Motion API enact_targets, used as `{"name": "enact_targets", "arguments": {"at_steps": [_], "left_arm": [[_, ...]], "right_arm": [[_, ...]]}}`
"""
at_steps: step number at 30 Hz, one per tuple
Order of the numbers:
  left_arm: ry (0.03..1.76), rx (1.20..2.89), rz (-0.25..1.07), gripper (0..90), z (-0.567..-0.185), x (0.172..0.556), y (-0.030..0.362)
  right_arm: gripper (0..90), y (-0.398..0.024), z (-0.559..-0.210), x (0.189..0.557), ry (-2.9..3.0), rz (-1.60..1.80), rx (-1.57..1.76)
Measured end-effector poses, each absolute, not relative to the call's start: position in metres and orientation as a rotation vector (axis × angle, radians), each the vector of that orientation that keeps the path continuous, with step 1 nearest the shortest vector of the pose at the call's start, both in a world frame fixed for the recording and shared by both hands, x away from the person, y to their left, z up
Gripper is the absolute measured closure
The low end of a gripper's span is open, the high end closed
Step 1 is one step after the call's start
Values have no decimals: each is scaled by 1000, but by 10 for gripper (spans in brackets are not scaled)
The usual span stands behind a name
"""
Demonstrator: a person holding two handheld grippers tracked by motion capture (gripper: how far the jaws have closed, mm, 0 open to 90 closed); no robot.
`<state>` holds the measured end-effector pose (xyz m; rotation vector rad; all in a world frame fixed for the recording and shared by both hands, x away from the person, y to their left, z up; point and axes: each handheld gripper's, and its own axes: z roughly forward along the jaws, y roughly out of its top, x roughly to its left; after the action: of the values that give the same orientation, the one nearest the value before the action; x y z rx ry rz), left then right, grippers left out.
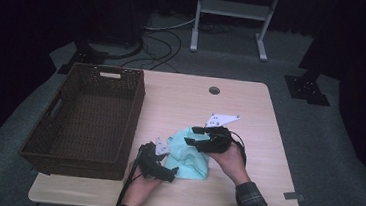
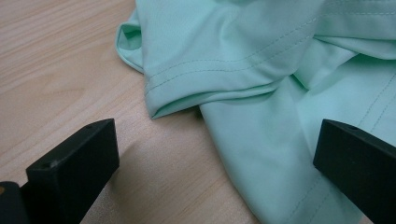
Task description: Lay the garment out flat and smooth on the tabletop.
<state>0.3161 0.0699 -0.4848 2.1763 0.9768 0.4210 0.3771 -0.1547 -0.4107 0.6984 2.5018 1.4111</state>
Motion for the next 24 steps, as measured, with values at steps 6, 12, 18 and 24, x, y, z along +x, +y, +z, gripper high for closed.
{"name": "enact_targets", "arguments": {"at_steps": [6,12,18,24], "left_arm": [[977,2176,422,0,-485,316,70],[977,2177,421,0,-485,316,70],[977,2177,421,0,-485,316,70],[977,2177,420,0,-485,316,70]], "right_arm": [[460,-147,-411,379,2512,1399,685],[478,-142,-412,381,2519,1389,680],[499,-134,-414,383,2527,1388,673],[520,-127,-417,387,2545,1385,675]]}}
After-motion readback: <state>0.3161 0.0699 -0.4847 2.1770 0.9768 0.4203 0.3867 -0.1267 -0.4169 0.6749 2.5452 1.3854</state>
